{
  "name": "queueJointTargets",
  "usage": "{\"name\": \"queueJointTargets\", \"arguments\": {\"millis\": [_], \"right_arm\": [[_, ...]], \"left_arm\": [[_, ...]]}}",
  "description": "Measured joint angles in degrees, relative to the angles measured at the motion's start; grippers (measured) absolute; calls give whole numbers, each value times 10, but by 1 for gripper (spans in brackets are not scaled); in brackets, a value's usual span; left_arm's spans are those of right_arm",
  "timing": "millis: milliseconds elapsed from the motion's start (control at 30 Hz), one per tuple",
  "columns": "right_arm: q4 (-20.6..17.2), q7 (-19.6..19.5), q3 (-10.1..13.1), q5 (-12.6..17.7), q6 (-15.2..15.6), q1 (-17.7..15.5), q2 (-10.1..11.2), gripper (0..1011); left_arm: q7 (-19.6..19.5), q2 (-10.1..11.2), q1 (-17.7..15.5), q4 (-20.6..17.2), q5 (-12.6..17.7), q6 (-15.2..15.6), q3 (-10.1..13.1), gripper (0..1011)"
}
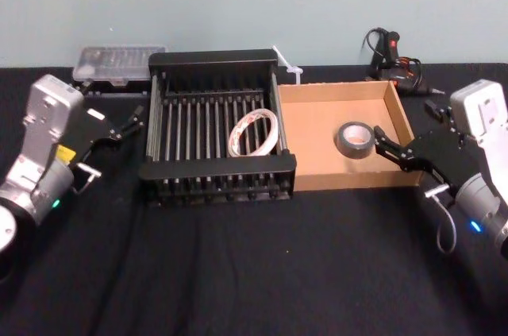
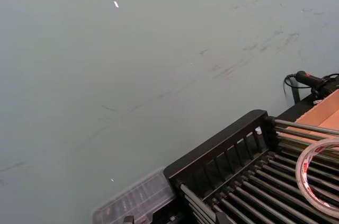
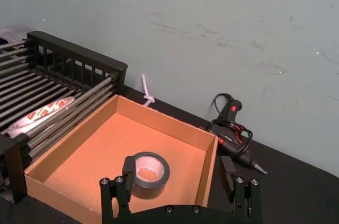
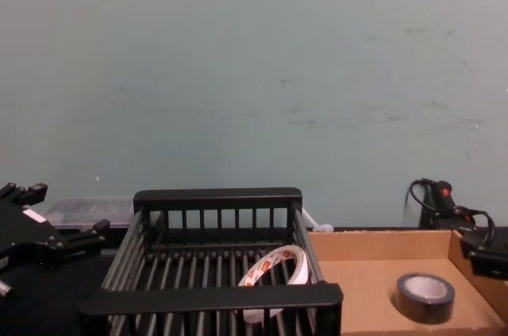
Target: Pick up the white tape and place it into the black box , Pick up the silver tape and place it into the brown box.
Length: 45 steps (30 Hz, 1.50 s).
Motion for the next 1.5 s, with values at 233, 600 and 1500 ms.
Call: {"name": "queueJointTargets", "arguments": {"millis": [233,600,1500], "right_arm": [[2,-8,7,-12,-1,-4,-11,1003],[2,-7,6,-12,-1,-4,-9,1003],[2,-5,5,-10,-1,-4,-8,1002]], "left_arm": [[0,0,0,0,0,0,0,1001],[0,0,0,0,0,0,0,1001],[0,0,0,0,0,0,0,1001]]}}
